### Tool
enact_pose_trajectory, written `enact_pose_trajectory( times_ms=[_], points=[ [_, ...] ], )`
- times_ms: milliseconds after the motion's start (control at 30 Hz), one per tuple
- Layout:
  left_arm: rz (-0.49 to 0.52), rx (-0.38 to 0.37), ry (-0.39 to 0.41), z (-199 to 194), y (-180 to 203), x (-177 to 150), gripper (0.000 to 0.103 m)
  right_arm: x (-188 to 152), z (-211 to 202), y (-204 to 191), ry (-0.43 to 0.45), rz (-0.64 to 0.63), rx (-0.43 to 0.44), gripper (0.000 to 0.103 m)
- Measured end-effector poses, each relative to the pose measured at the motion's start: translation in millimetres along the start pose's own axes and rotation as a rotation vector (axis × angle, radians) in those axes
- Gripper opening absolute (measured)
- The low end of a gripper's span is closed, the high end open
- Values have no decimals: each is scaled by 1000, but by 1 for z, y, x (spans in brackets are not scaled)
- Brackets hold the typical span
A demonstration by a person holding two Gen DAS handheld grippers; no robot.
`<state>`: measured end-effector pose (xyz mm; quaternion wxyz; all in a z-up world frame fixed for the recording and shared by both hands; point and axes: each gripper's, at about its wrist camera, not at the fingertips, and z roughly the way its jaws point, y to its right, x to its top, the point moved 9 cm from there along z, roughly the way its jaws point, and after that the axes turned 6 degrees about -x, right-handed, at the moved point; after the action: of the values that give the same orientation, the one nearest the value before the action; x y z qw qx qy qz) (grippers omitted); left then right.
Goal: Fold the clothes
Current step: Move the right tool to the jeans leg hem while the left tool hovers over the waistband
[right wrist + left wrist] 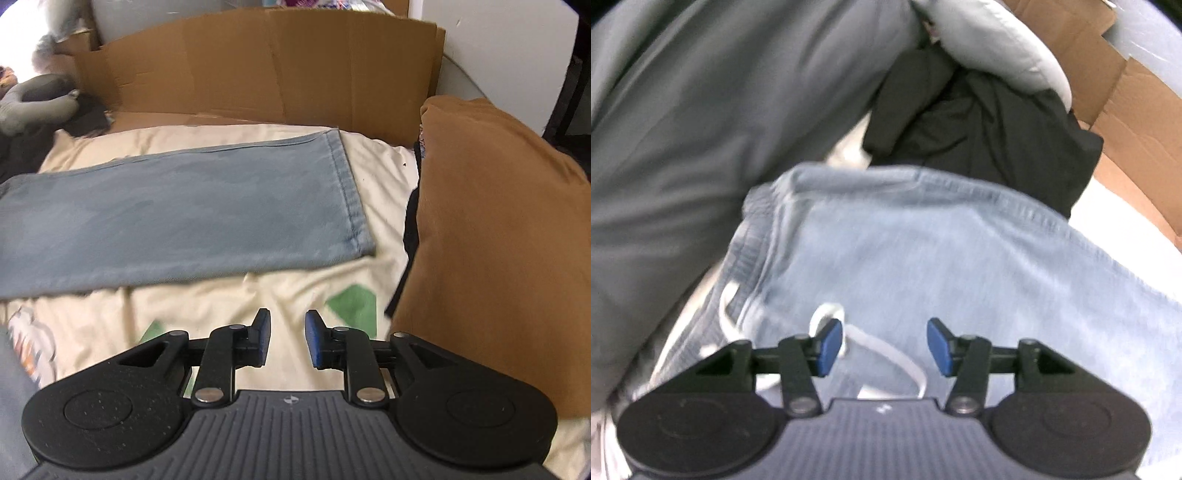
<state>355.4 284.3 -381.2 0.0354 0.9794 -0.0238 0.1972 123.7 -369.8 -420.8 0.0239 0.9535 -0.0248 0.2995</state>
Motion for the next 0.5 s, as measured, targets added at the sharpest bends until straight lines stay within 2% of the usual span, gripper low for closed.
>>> enact_pose_trajectory(
  times_ms=[133,233,500],
  points=[
    [-21,6,-28,-11,-19,-34,54,-25,-24,-9,0,-31,14,30],
    [-1,6,-48,-20,-23,-54,55,-45,-36,-14,-15,-56,24,31],
    [-1,-30,-70,-47,-28,-95,58,-98,-55,-10,-87,3,36,31]
  ],
)
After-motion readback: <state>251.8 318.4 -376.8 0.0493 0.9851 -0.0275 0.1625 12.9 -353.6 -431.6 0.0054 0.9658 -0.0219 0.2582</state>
